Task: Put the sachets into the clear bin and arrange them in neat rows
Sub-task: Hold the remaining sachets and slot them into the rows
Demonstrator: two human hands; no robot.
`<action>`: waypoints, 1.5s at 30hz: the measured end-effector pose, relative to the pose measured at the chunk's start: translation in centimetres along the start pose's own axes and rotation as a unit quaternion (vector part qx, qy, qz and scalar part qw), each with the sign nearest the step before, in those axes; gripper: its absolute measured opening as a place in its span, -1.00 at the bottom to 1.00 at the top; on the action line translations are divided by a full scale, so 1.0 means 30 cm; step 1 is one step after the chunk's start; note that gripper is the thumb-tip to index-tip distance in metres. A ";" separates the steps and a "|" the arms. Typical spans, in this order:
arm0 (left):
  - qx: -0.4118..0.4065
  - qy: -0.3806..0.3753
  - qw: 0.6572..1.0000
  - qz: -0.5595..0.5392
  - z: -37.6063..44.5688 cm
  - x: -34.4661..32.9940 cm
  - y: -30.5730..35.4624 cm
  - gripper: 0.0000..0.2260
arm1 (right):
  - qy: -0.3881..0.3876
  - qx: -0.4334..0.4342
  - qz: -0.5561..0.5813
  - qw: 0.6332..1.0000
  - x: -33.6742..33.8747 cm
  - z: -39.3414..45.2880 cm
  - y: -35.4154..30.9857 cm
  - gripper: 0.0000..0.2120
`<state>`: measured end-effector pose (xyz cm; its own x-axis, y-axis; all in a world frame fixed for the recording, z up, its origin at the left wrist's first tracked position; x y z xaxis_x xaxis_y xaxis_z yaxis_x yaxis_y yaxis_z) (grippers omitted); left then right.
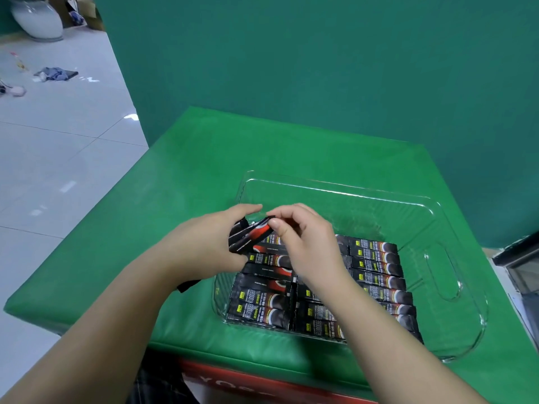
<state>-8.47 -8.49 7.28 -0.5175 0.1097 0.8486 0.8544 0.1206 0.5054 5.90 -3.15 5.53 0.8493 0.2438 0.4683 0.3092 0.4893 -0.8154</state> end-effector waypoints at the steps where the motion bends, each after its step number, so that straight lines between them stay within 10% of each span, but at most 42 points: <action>1: 0.000 0.000 1.000 0.001 0.001 0.001 -0.001 -0.29 | 0.004 -0.003 0.004 1.000 0.006 0.001 0.001 -0.86; 17: -0.002 0.026 0.996 0.089 -0.003 -0.001 0.022 -0.26 | -0.108 -0.184 0.169 0.962 -0.042 -0.008 0.015 -0.82; 39: 0.017 0.010 0.997 0.073 0.004 -0.006 0.019 -0.27 | -0.003 -0.051 0.091 0.995 0.014 -0.065 0.037 -0.75; 45: 0.016 0.007 0.996 0.084 0.005 -0.002 0.024 -0.27 | -0.148 -0.121 0.123 0.974 -0.007 -0.033 0.033 -0.88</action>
<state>-7.82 -8.27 7.57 -0.3674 0.1176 0.9226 0.9265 0.1338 0.3518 6.46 -3.56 4.29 0.7605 0.5775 0.2969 0.2343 0.1824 -0.9549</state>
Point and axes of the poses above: each hand's wrist, its own z-axis towards the middle knuckle, its own x-axis out of the back of the hand, y = z × x, the point moved 4 cm from there along z, towards the middle knuckle, and after that the axes turned 2 degrees about -z, right-handed, at the moved point
